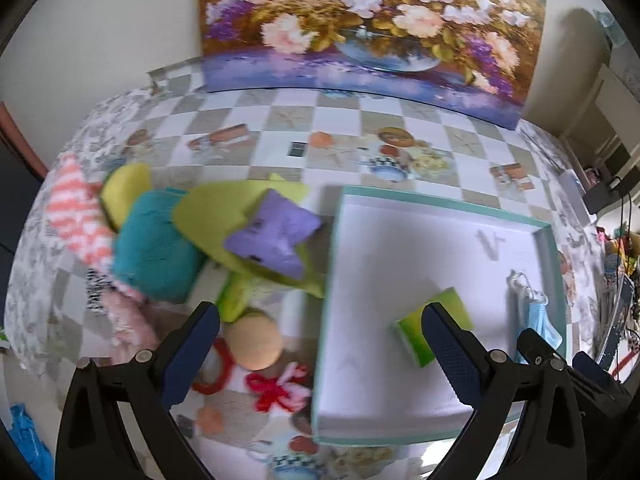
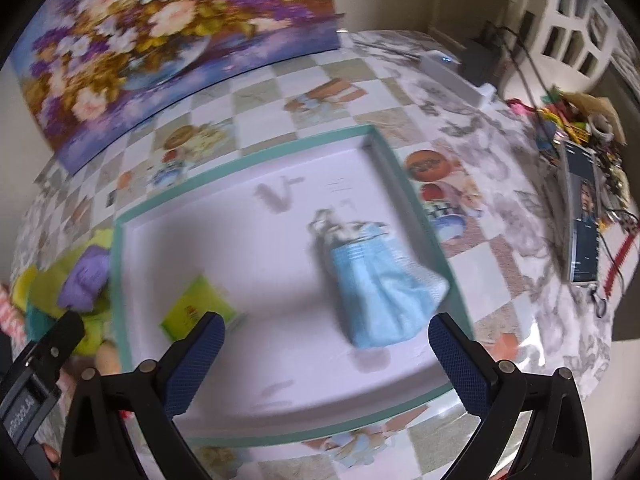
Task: Organize soft objects
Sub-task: 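Release the tissue pack in the tray with the left tool while the right tool releases the mask, then move the left tool to the pink cloth bundle while the right tool reaches the red ring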
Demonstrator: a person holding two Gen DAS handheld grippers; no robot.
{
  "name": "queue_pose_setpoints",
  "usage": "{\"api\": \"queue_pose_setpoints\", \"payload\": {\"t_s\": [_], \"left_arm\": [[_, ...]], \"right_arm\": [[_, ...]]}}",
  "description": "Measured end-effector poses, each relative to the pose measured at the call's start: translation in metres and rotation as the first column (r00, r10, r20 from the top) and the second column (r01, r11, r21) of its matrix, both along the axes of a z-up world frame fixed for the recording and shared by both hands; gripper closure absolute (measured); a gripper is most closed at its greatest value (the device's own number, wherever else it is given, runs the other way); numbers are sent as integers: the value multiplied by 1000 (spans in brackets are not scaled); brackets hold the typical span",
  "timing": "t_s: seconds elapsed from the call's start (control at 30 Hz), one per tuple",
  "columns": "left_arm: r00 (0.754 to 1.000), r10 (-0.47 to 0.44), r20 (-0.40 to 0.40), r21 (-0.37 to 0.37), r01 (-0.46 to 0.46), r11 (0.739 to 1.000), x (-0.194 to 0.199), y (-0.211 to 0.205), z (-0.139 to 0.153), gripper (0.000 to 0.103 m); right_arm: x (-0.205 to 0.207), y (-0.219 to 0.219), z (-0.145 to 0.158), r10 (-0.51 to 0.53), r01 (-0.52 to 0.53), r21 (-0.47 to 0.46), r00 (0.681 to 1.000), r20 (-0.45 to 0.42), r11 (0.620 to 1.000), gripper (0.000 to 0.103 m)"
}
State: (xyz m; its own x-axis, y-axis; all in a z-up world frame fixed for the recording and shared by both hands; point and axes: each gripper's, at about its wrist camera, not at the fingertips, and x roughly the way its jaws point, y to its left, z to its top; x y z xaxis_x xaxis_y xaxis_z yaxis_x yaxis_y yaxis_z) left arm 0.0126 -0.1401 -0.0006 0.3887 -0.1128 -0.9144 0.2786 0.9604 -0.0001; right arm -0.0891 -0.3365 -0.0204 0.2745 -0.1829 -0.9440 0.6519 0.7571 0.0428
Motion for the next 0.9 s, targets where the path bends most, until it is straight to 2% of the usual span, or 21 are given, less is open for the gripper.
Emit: {"api": "queue_pose_setpoints", "payload": {"t_s": [0.2,0.3,0.43,0.57,0.7,0.9], "left_arm": [[998,64,9,-34,-64,997,6,35,15,2],[993,117,26,-28,-116,993,12,59,21,2],[979,191,75,14,-192,981,17,94,30,2],[967,237,94,21,-240,971,19,122,33,2],[960,265,87,-9,-265,964,18,147,30,2],[949,312,45,-28,-311,950,21,177,14,2]], "right_arm": [[17,45,5,155,-156,31,988,28,987,0],[26,65,4,219,-220,52,975,34,974,0],[30,81,2,249,-254,100,967,61,962,0],[32,93,5,273,-286,141,956,106,948,0],[40,111,4,334,-347,137,936,107,928,0],[46,138,-2,408,-425,187,904,127,886,0]]}}
